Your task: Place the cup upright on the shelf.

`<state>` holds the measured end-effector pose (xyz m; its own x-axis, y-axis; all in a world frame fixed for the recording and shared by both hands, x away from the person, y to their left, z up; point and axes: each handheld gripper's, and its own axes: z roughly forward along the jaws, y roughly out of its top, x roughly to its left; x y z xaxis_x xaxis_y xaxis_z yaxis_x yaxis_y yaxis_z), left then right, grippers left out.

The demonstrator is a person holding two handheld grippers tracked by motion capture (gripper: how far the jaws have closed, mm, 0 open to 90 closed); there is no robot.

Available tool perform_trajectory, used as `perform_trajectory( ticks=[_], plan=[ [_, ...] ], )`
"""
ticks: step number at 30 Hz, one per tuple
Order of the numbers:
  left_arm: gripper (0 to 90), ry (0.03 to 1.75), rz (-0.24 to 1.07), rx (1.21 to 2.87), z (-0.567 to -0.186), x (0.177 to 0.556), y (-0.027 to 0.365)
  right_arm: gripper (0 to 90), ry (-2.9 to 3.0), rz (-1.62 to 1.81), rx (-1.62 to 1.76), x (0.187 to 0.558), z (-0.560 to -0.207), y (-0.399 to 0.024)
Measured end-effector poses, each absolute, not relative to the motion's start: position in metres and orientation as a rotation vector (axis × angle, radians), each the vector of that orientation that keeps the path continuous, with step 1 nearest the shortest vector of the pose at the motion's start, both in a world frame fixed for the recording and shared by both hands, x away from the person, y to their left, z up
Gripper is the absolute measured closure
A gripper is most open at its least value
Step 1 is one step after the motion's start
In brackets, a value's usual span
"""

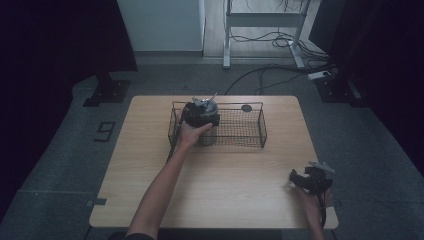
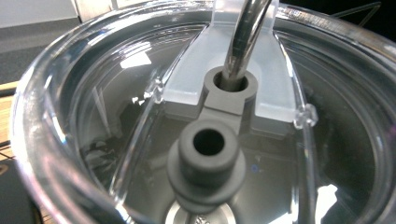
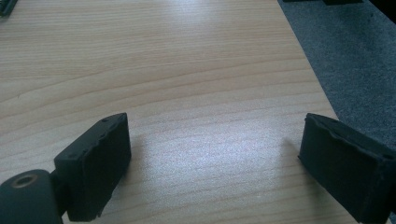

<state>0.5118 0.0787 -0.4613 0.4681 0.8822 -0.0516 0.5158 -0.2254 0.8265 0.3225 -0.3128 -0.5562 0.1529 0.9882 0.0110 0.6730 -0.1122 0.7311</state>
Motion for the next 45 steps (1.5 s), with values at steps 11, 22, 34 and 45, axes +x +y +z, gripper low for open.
perform_trajectory(
  ticks=[11, 22, 34, 45],
  plan=[
    [2.3, 1.134, 0.549, 1.864, -0.458, 0.503, 0.086, 8.8, 1.580, 0.697, 1.853, 0.322, -0.556, -0.313],
    [0.0, 1.101, 0.579, 1.815, -0.436, 0.485, 0.101, 8.8, 1.581, 0.696, 1.853, 0.323, -0.556, -0.313],
    [1.9, 0.997, 0.608, 1.811, -0.413, 0.447, 0.115, 8.8, 1.581, 0.696, 1.854, 0.323, -0.556, -0.313],
    [2.9, 0.945, 0.542, 1.850, -0.419, 0.411, 0.124, 8.8, 1.580, 0.697, 1.853, 0.323, -0.556, -0.313]
  ],
)
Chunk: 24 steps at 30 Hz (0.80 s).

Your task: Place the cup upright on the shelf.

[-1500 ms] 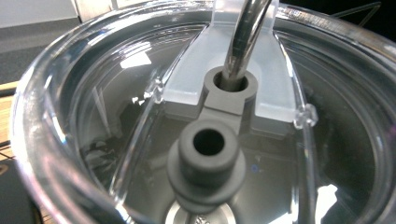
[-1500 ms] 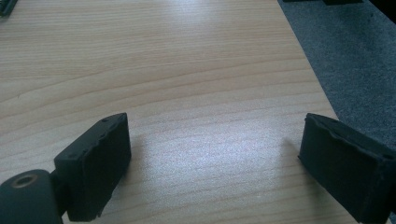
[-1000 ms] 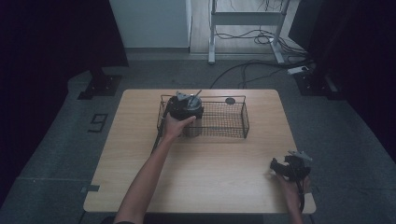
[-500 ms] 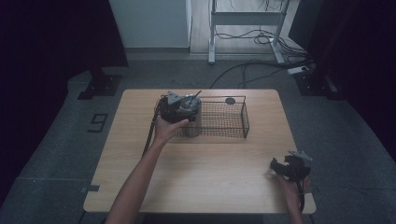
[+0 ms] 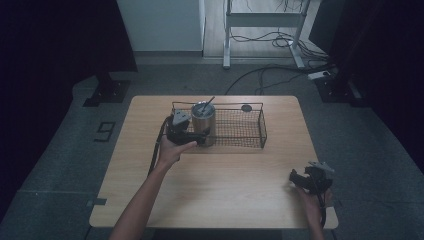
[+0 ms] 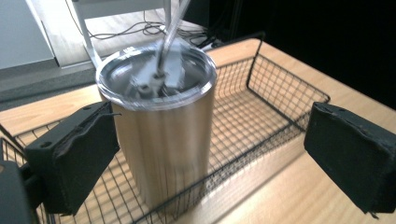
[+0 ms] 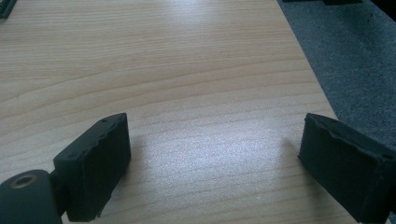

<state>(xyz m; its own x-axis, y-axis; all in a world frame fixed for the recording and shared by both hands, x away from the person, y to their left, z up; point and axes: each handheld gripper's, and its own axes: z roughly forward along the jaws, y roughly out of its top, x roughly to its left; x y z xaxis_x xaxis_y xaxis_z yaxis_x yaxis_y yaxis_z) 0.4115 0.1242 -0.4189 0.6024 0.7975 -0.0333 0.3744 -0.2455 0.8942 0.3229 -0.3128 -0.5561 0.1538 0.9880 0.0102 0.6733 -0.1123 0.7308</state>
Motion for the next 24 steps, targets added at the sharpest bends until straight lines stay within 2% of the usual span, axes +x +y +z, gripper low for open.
perform_trajectory(
  ticks=[4, 16, 24],
  plan=[
    [2.9, 0.951, 0.530, 1.871, -0.424, 0.400, 0.129, 8.8, 1.580, 0.696, 1.853, 0.323, -0.556, -0.313],
    [4.9, 0.970, 0.489, 1.789, -0.433, 0.359, 0.154, 8.8, 1.580, 0.695, 1.856, 0.323, -0.556, -0.313],
    [4.5, 0.981, 0.474, 1.788, -0.453, 0.327, 0.177, 8.8, 1.580, 0.695, 1.856, 0.323, -0.556, -0.313]
  ],
)
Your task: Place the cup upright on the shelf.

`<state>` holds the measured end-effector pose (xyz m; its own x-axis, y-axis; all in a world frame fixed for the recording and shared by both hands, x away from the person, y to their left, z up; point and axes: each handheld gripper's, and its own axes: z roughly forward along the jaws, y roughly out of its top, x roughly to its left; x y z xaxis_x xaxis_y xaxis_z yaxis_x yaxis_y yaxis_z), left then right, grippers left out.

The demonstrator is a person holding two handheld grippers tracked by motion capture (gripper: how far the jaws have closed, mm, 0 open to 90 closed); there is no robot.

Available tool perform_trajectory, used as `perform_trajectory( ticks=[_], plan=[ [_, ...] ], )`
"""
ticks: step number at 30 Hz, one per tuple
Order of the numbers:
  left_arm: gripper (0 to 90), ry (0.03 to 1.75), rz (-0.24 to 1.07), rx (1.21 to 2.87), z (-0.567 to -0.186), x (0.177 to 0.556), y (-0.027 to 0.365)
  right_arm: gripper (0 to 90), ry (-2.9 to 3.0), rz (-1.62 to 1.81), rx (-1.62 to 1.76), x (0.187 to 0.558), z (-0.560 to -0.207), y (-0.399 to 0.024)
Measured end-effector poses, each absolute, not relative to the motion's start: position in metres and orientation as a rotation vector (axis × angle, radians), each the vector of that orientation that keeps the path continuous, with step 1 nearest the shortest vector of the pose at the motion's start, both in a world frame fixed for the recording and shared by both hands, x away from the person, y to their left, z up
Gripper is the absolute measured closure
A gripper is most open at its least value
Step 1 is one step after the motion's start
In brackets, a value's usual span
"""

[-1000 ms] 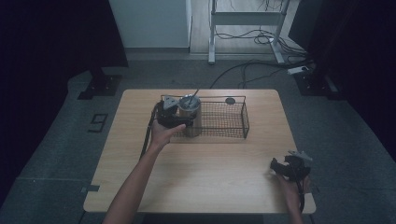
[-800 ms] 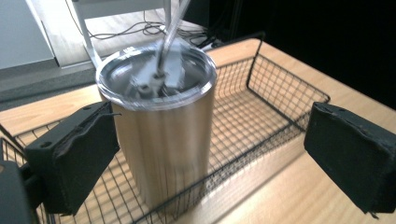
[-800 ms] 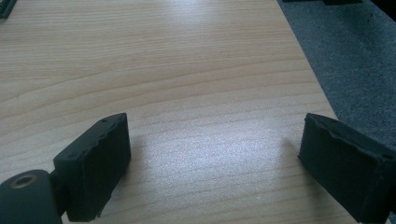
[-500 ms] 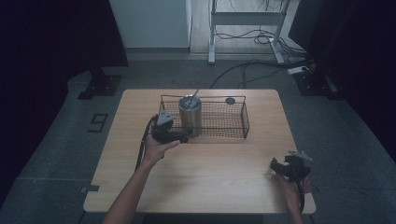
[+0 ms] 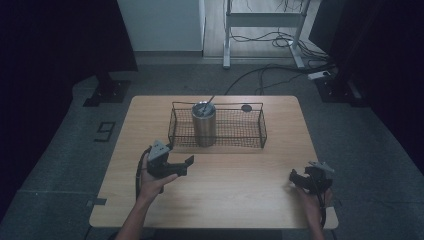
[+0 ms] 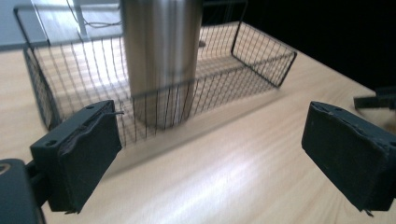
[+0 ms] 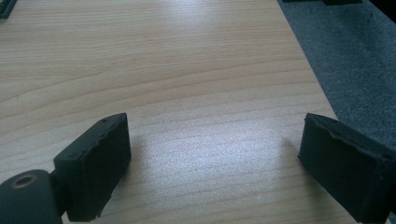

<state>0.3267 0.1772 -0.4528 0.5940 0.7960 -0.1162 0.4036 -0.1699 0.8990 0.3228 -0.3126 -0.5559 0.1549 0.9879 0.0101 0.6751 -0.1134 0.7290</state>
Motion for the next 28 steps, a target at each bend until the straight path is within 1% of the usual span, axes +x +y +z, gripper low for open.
perform_trajectory(
  ticks=[6, 10, 12, 15, 28],
  plan=[
    [4.4, 1.005, 0.471, 1.811, -0.471, 0.308, 0.193, 8.9, 1.579, 0.696, 1.855, 0.323, -0.556, -0.313],
    [4.3, 1.021, 0.471, 1.840, -0.482, 0.302, 0.198, 8.9, 1.580, 0.695, 1.856, 0.323, -0.556, -0.313],
    [4.4, 1.025, 0.469, 1.857, -0.486, 0.302, 0.198, 9.0, 1.580, 0.696, 1.855, 0.323, -0.556, -0.313],
    [4.4, 1.015, 0.499, 1.892, -0.491, 0.299, 0.196, 9.0, 1.578, 0.698, 1.855, 0.323, -0.556, -0.312],
    [4.9, 1.053, 0.483, 1.896, -0.497, 0.303, 0.195, 9.0, 1.580, 0.696, 1.855, 0.323, -0.556, -0.313]
  ],
)
